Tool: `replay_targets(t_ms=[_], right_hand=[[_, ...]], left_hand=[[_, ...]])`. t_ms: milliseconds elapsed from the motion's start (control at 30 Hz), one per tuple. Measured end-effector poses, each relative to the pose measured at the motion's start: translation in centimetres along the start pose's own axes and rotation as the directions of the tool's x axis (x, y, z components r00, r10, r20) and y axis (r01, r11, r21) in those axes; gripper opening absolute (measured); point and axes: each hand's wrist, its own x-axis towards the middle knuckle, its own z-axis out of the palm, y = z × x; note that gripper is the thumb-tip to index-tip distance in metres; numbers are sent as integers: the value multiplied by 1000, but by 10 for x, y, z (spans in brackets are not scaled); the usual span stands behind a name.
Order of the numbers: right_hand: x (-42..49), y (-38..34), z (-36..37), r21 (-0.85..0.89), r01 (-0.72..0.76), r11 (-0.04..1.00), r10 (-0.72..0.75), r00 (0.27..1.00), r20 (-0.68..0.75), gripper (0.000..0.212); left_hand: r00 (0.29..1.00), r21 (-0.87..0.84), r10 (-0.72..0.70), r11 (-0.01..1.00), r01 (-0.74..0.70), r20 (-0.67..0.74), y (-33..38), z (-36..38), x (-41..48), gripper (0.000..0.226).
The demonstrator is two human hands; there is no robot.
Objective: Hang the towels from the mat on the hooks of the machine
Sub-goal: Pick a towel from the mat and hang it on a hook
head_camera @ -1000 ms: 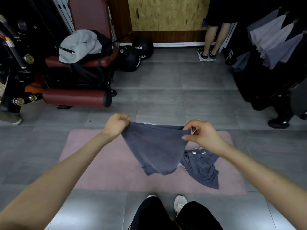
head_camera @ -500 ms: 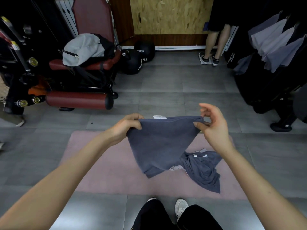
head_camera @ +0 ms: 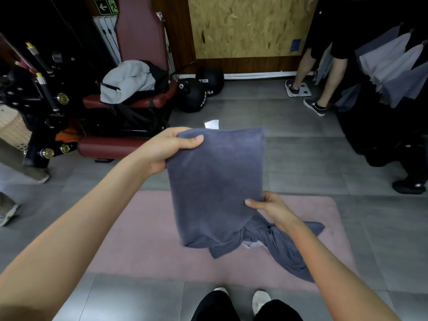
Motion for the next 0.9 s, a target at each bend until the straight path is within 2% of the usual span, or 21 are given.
replay_targets(t_ms=[67, 100, 167, 233, 300, 333, 400, 467, 533, 600, 633, 733, 833, 900], right_hand=[[-1, -4, 4, 72, 12, 997, -12, 1000, 3, 14], [-1, -7, 6, 43, 20, 999, -20, 1000, -7, 10], [1, -15, 9, -123, 72, 990, -80, 994, -68, 8], [8, -24, 10, -380, 119, 917, -184, 973, -139, 10], [11, -35, 11, -507, 133, 852, -247, 955, -164, 15], [11, -41, 12, -518, 128, 846, -242, 957, -161, 16], [10, -53, 14, -541, 98, 835, -207, 968, -143, 20], [5, -66, 20, -494, 82, 866, -151, 983, -101, 14], [0, -82, 30, -349, 85, 933, -108, 993, -48, 16], [0, -96, 37, -229, 60, 972, -69, 997, -34, 24], [2, -101, 41, -197, 41, 979, -49, 998, -37, 24], [11, -108, 49, -159, -21, 987, 17, 999, -28, 23], [17, -113, 62, -111, -35, 993, 35, 999, -8, 24], [20, -116, 69, -58, -40, 998, 40, 999, -4, 24]], left_hand=[[989, 68, -16, 997, 26, -148, -3, -16, 5, 9], [976, 163, -9, 985, 45, -218, -7, -25, 7, 9], [952, 418, 11, 900, 124, -306, -25, -45, 14, 19], [931, 510, -90, 816, 272, -353, -46, -61, 19, 31], [900, 427, -241, 816, 391, -363, -66, -71, 20, 44], [883, 325, -309, 845, 425, -353, -74, -74, 21, 44], [856, 9, -422, 896, 444, -298, -87, -77, 23, 36], [862, -338, -466, 859, 385, -200, -94, -80, 23, 25], [902, -586, -413, 764, 269, -125, -105, -86, 22, 29], [927, -646, -360, 734, 210, -108, -125, -87, 21, 50], [929, -654, -356, 727, 210, -98, -135, -84, 20, 50], [904, -700, -407, 685, 204, -134, -159, -73, 22, 12], [870, -755, -462, 630, 182, -175, -183, -62, 34, 19], [846, -741, -510, 626, 243, -154, -194, -51, 36, 9]])
